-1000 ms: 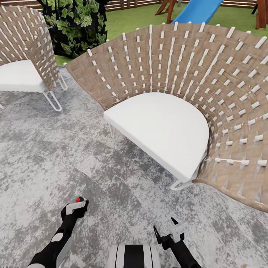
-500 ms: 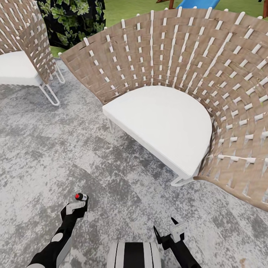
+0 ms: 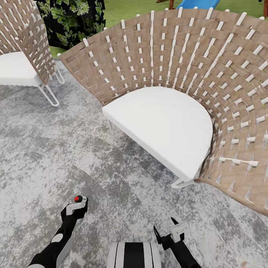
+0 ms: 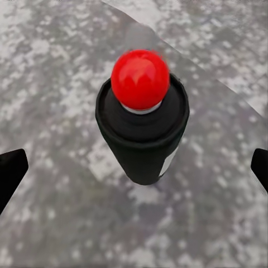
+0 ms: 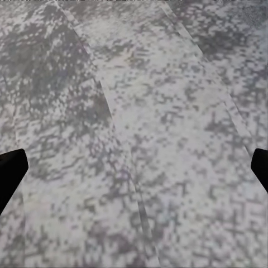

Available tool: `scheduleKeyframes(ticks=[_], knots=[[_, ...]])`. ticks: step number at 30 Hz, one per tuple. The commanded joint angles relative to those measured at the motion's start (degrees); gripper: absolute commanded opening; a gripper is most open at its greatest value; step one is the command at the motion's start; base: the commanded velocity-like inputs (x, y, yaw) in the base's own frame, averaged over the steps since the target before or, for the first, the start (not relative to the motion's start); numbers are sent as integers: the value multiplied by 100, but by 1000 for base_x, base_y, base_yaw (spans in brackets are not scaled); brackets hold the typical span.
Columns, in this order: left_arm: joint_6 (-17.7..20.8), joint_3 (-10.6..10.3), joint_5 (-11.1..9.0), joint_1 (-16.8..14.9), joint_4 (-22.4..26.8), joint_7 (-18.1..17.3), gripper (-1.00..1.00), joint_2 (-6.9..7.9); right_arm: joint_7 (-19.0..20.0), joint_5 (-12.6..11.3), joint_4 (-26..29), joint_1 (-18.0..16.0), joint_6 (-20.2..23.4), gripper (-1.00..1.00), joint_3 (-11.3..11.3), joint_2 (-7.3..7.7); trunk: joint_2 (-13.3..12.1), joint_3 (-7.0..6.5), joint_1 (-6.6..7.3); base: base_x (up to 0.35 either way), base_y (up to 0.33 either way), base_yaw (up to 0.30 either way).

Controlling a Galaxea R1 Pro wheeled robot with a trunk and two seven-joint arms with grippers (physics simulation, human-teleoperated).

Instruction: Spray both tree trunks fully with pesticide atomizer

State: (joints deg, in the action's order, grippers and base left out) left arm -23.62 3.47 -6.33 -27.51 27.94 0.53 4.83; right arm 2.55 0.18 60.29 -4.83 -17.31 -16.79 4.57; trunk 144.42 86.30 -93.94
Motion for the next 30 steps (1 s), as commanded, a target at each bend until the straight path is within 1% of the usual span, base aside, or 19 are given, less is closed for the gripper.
scheduleKeyframes(ticks=[1,30], knots=[[0,-1,0,0,-3,0,100,0,0,0,0,0,0,100,0,0,0,0,0,71,0,0],[-2,-5,-9,-10,-46,0,100,-6,0,0,0,0,0,100,0,0,0,0,0,33,0,0]])
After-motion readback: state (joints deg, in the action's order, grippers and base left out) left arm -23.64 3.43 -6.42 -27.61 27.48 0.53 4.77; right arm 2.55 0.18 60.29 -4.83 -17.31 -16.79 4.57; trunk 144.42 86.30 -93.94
